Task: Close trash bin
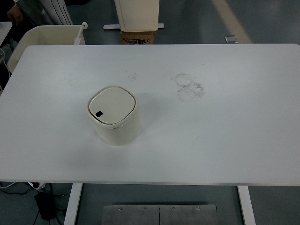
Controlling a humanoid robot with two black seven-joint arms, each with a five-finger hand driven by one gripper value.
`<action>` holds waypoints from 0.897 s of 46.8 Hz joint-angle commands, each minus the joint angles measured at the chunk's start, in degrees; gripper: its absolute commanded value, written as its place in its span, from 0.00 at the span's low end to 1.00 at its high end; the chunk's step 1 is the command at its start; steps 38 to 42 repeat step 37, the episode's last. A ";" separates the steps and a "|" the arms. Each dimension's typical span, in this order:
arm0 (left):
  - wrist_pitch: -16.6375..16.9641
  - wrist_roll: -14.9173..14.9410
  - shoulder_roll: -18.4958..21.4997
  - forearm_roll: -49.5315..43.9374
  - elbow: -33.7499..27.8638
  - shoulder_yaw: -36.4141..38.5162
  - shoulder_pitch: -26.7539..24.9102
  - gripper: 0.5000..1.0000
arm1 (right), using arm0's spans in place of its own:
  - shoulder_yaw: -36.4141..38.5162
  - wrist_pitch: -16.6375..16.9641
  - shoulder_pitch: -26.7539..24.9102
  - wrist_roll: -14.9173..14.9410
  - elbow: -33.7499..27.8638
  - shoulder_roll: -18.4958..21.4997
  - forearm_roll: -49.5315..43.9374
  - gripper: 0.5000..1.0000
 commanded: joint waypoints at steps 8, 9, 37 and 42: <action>0.93 0.02 -3.04 -1.08 6.03 -8.44 7.46 1.00 | 0.00 -0.01 -0.01 -0.01 -0.01 0.00 0.06 0.98; 1.37 0.02 -3.39 -1.08 6.03 -9.05 8.25 1.00 | 0.00 -0.01 -0.01 -0.01 -0.01 0.00 0.06 0.98; 4.62 0.02 -5.85 -1.17 6.29 -13.54 17.75 1.00 | 0.00 -0.01 -0.10 0.07 -0.01 0.00 0.06 0.98; 4.62 0.02 -5.85 -1.17 6.29 -13.54 17.75 1.00 | 0.00 -0.01 -0.10 0.07 -0.01 0.00 0.06 0.98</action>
